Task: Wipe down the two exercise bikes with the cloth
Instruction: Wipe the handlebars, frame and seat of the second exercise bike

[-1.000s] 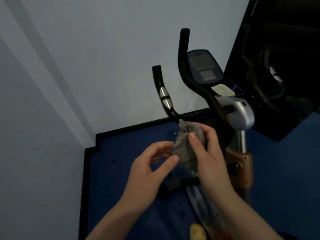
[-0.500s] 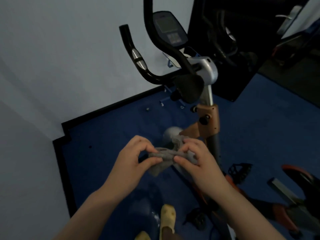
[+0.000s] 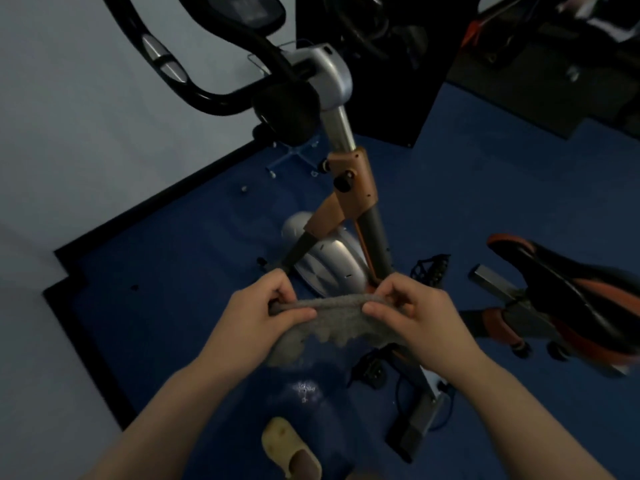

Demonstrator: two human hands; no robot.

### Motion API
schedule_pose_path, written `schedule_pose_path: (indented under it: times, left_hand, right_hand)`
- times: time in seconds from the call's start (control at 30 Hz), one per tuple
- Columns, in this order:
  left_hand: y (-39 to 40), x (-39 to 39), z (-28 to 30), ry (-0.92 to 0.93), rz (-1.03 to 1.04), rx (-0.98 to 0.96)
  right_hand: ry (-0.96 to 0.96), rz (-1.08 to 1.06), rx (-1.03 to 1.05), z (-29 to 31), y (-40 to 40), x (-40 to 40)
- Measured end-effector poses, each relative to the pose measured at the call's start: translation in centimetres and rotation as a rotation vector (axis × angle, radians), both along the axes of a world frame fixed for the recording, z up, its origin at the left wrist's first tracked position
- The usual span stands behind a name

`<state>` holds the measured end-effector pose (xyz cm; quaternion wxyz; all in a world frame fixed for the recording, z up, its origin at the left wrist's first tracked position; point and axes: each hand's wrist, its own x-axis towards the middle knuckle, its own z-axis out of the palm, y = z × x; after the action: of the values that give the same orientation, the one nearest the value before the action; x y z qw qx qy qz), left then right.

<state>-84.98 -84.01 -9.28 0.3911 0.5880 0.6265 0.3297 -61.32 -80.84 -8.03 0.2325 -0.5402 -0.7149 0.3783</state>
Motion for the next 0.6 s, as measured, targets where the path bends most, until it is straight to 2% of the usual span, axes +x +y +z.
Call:
schedule_pose_path:
  times: [0.2, 0.3, 0.37, 0.47, 0.53, 0.6]
  left_hand:
    - [-0.8, 4.4, 0.1, -0.001, -0.132, -0.037]
    - [-1.9, 8.0, 0.6, 0.024, -0.112, 0.005]
    - [-3.3, 11.1, 0.8, 0.005, -0.057, 0.033]
    - [-6.5, 17.6, 0.7, -0.067, -0.052, 0.072]
    - [-9.6, 22.4, 0.2, -0.068, -0.116, 0.072]
    - [-12.6, 26.9, 0.0, -0.076, -0.249, 0.015]
  right_hand:
    - [-0.157, -0.112, -0.059, -0.4, -2.6, 4.8]
    - [-0.125, -0.177, -0.114, -0.1, -4.5, 7.9]
    - [-0.041, -0.220, -0.192, -0.4, -6.2, 10.0]
    - [0.234, -0.320, -0.330, -0.4, -9.1, 13.3]
    - [0.454, -0.381, -0.461, 0.2, -11.4, 15.8]
    - [0.557, -0.401, -0.512, 0.3, -13.6, 19.0]
